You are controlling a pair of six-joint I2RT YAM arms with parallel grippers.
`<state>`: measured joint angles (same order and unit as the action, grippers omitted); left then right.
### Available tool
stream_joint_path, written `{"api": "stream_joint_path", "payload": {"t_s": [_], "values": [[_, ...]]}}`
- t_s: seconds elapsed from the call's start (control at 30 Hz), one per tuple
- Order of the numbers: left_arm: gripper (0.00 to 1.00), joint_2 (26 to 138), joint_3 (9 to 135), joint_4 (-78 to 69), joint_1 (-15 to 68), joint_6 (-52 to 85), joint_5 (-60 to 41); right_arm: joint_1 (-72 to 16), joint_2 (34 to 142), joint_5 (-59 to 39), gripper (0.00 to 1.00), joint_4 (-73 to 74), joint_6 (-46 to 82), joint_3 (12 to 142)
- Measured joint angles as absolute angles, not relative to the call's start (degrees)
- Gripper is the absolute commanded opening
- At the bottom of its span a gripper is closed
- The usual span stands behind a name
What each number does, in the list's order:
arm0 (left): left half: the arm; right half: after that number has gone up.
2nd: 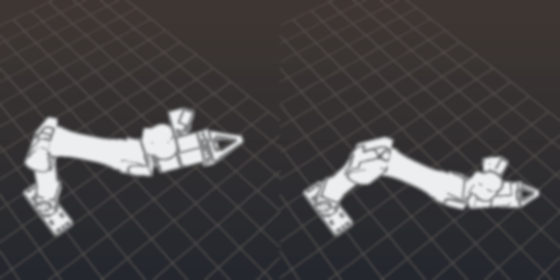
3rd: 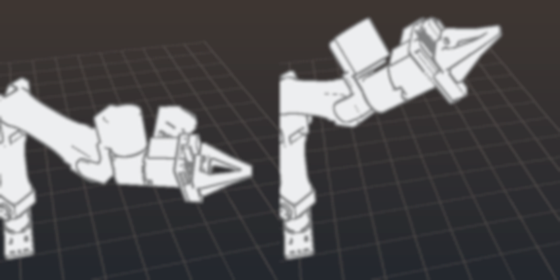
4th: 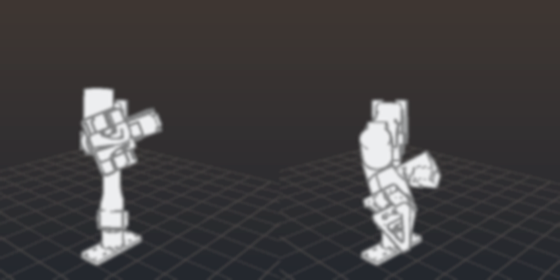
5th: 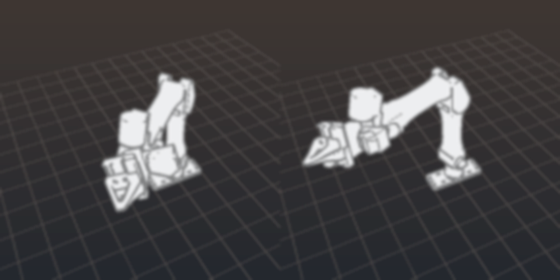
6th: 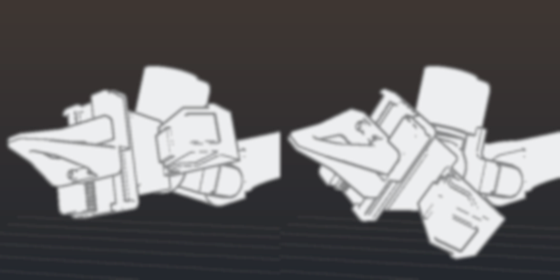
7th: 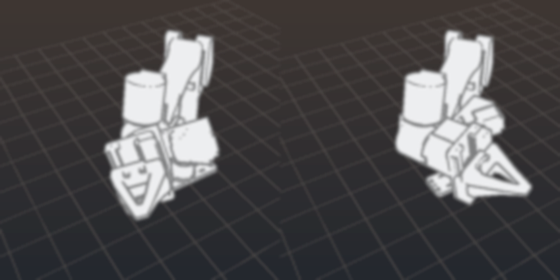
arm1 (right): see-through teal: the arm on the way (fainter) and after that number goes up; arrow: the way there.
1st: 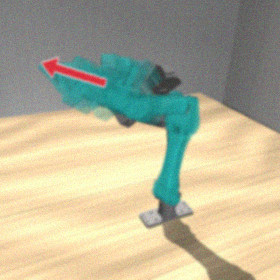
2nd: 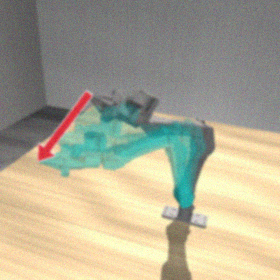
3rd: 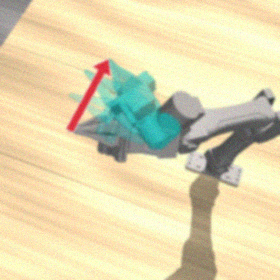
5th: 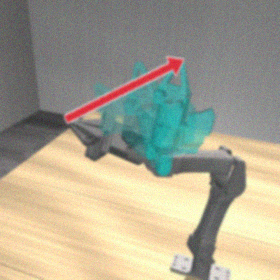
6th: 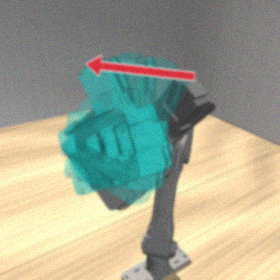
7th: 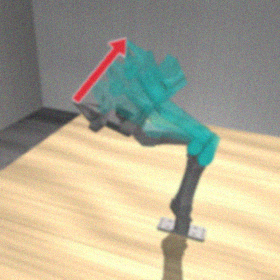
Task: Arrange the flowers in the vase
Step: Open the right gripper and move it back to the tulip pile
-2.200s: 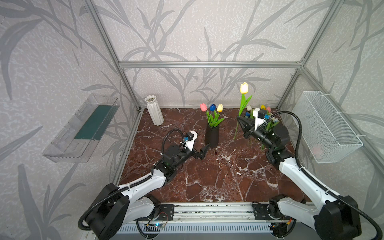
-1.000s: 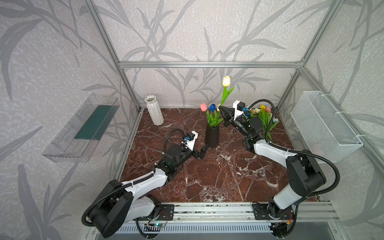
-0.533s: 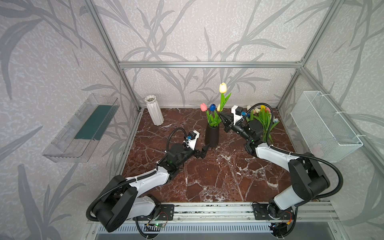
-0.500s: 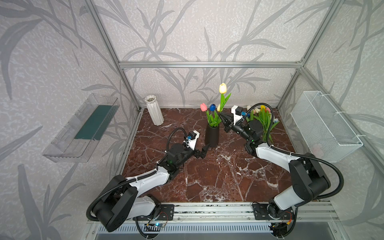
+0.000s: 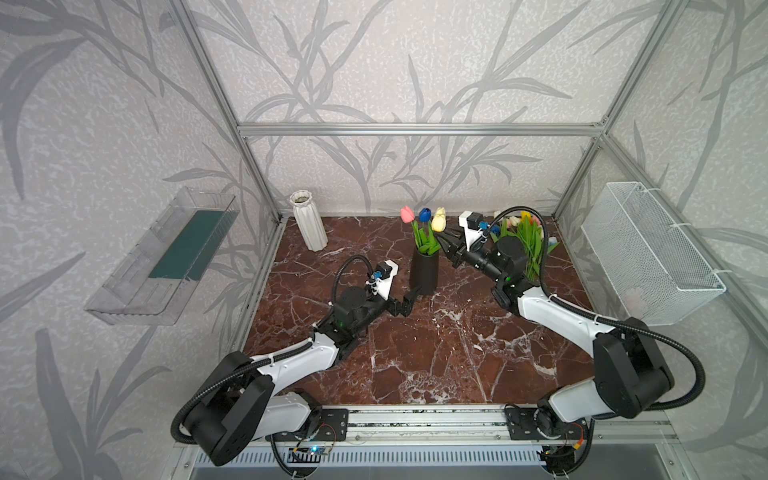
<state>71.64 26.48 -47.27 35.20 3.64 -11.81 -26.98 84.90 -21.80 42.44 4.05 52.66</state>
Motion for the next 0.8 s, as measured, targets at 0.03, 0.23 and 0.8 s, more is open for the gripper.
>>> {"api": "stream_joint_path", "payload": {"t_s": [0.03, 0.23, 0.8], "values": [[1.00, 71.55, 26.44, -47.29, 35.20, 3.64, -11.81, -27.33, 84.58, -21.28, 0.41, 40.86, 3.40, 53.12], [1.00, 71.50, 25.80, -47.97, 35.20, 3.64, -11.62, -28.69, 80.60, -16.93, 0.56, 34.02, 1.43, 53.67], [1.00, 65.25, 26.22, -46.35, 35.20, 3.18, -11.92, -26.72, 61.65, 2.74, 0.60, 23.49, 2.02, 46.54]]}}
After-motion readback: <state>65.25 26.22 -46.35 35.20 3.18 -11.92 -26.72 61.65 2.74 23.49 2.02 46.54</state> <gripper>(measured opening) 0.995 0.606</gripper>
